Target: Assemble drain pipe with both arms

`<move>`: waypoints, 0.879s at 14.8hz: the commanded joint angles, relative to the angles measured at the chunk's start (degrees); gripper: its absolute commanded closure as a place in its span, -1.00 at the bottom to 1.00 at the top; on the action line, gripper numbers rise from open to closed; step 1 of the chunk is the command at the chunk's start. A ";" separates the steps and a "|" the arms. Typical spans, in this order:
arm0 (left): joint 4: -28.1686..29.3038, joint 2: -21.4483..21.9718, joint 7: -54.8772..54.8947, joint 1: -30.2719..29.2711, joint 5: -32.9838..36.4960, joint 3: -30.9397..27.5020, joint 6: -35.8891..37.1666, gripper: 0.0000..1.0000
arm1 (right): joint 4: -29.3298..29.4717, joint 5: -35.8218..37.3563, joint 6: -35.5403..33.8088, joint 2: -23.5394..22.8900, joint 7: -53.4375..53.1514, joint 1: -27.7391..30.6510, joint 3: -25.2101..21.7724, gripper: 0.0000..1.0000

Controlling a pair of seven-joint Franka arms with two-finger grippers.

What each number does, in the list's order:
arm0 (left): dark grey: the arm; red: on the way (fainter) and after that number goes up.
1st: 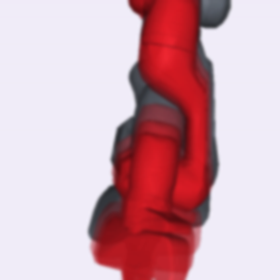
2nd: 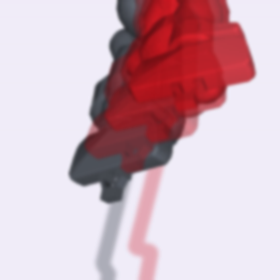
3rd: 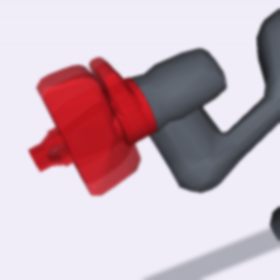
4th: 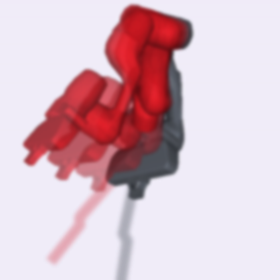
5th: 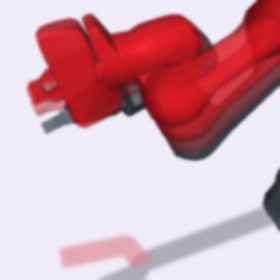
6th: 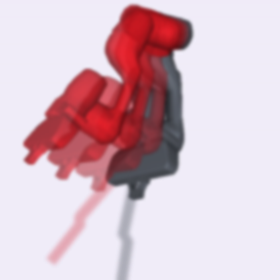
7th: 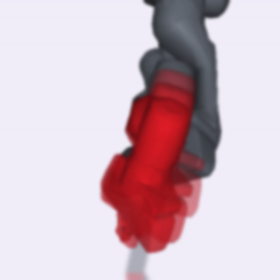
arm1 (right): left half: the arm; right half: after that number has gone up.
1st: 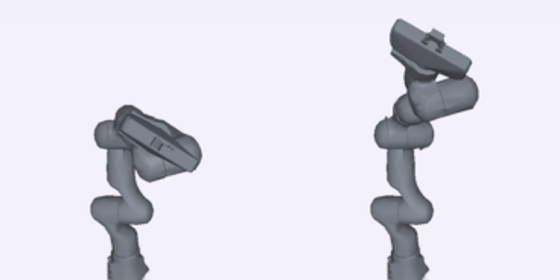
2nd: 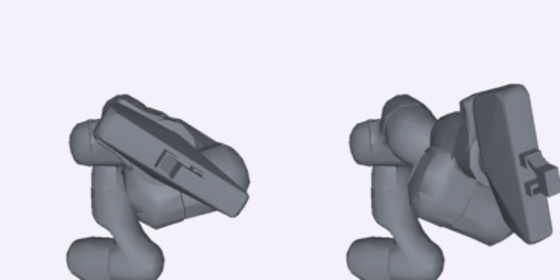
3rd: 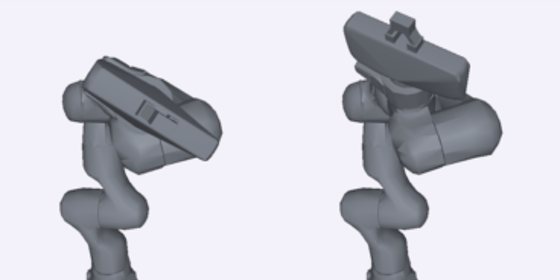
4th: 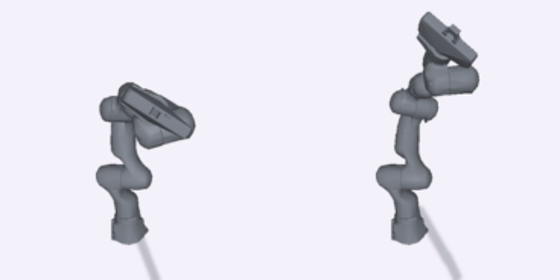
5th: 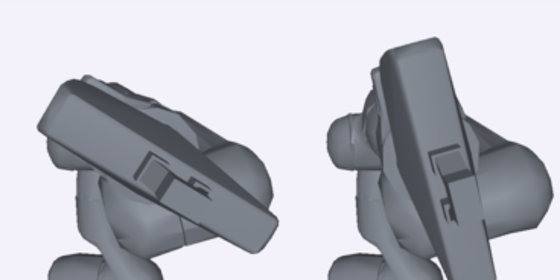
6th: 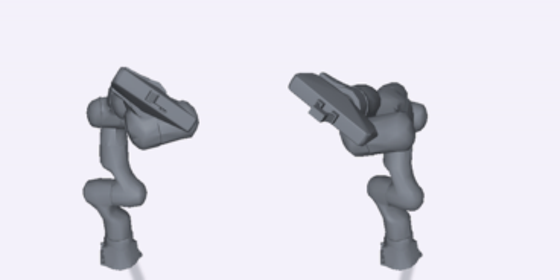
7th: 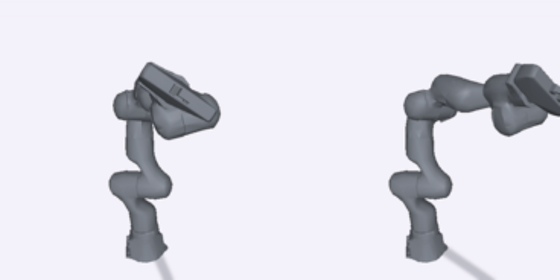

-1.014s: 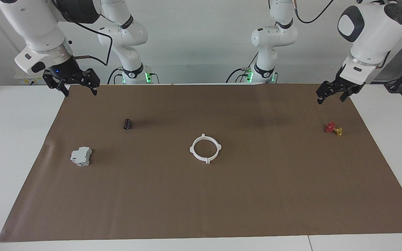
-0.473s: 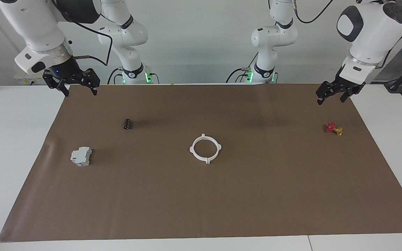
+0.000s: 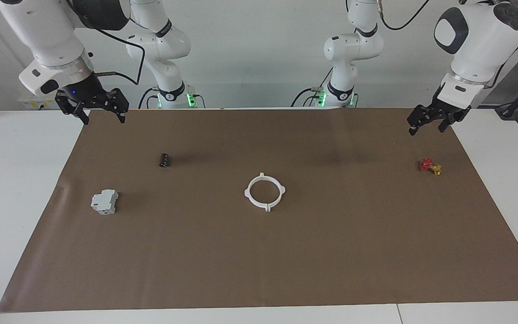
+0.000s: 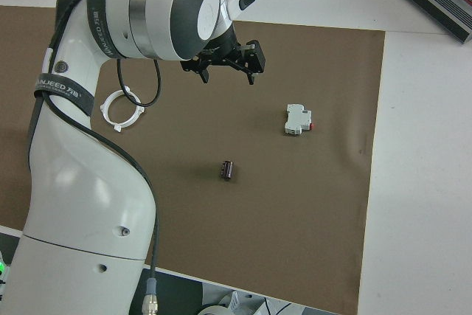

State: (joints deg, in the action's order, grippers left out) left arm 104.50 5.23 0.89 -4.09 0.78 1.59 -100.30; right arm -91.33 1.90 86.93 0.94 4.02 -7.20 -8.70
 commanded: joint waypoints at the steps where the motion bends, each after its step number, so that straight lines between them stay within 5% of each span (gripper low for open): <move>1: 0.00 0.22 -0.45 0.14 -0.78 -0.01 -0.25 -1.00 | -0.43 -1.02 -0.27 0.64 0.73 0.52 0.26 -1.00; 5: -0.61 -0.40 -0.54 0.31 -1.30 0.25 1.16 -1.00 | -0.51 -1.02 -0.27 0.64 0.73 0.52 0.18 -1.00; 8: -7.62 -4.34 -0.62 1.28 -1.48 0.08 5.54 -1.00 | -0.51 -1.02 -0.27 0.64 0.73 0.52 0.26 -1.00; 13: -7.30 -4.00 -0.62 1.28 -1.48 0.08 5.82 -1.00 | -0.43 -1.02 -0.27 0.64 0.73 0.52 0.17 -1.00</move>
State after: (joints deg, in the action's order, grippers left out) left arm 98.70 2.01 0.87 -3.40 0.12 2.15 -96.26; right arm -91.33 1.90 86.93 0.94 4.02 -7.20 -8.70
